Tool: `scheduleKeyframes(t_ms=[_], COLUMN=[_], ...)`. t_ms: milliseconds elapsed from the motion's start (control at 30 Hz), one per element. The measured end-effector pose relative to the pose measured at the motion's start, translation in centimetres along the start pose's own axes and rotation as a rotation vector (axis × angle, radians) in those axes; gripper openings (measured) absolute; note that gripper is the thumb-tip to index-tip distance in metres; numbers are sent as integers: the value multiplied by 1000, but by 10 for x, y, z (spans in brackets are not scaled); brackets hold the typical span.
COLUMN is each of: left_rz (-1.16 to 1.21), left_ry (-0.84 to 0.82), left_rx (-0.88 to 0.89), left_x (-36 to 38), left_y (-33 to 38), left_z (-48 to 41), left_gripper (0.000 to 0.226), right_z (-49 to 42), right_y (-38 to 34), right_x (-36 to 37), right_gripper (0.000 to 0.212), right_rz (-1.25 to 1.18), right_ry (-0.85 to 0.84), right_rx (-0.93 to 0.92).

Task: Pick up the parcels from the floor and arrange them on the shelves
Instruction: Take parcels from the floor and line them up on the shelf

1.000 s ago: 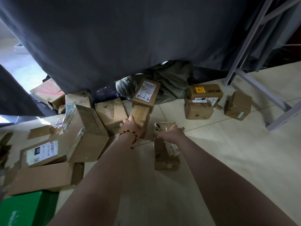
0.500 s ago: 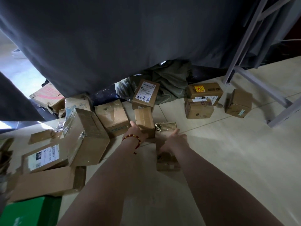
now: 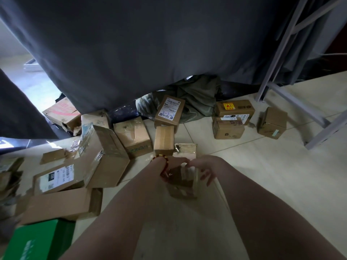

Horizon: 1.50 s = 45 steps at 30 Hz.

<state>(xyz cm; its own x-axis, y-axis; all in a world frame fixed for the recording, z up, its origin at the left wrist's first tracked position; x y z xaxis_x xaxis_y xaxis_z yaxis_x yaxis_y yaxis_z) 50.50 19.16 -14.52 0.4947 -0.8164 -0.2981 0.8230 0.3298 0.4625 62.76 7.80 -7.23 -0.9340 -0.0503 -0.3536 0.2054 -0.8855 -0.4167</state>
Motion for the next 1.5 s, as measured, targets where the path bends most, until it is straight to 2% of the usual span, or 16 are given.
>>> scheduleKeyframes(t_ms=[67,133,200,367,467,600,667,733,800,900,1000,1133,1233,1300,1400,1500], left_rz=[-18,26,65,29,171,298,301,244,181,84,7,-91,-211,-323,-498,-628], left_ry=[58,64,48,-3,-94,-209,-195,-167,-139,-96,-66,-61,-99,-104,-92,-90], left_rx=[39,53,91,172,189,233,252,297,345,396,430,496,506,509,532,578], left_x=[0,5,8,19,34,66,80,90,95,93,99,118,127,130,129,117], left_y=[6,18,29,55,67,90,98,106,115,139,170,203,226,241,259,276], left_z=[7,49,60,73,80,96,102,111,128,165,214,293,348,387,450,523], left_gripper=[88,112,110,95,90,73,81,80,62,49,65,70,75,92,105,101], right_z=[3,7,14,34,43,58,68,81,99,138,182,253,313,353,426,500], right_y=[1,2,2,15,30,55,66,78,87,94,97,95,93,92,85,67], right_x=[-7,-17,-29,-54,-73,-97,-103,-109,-117,-135,-155,-174,-187,-193,-201,-211], right_gripper=[63,39,22,18,29,22,25,38,46,39,27,33,62,85,83,87], right_rz=[-96,-210,-296,-399,-573,-880,-939,-996,-1048,-1091,-1132,-1236,-1295,-1319,-1345,-1370], right_ry=[38,38,27,151,249,451,508,492,443,405,453,560,631,651,724,796], right_rx=[-48,-115,-171,-234,-275,-284,-275,-233,-212,-216,-187,-86,-14,49,161,247])
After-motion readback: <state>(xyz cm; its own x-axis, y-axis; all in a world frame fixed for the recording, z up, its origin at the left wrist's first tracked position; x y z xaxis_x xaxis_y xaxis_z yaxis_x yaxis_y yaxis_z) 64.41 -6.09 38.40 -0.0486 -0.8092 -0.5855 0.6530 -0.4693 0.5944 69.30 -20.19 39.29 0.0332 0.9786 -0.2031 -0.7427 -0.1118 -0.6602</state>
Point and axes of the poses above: each hand's wrist, its own z-axis away from the middle knuckle, its own x-axis out of the palm, y = z × x, the point moved 4 cm from there along -z, towards the middle knuckle
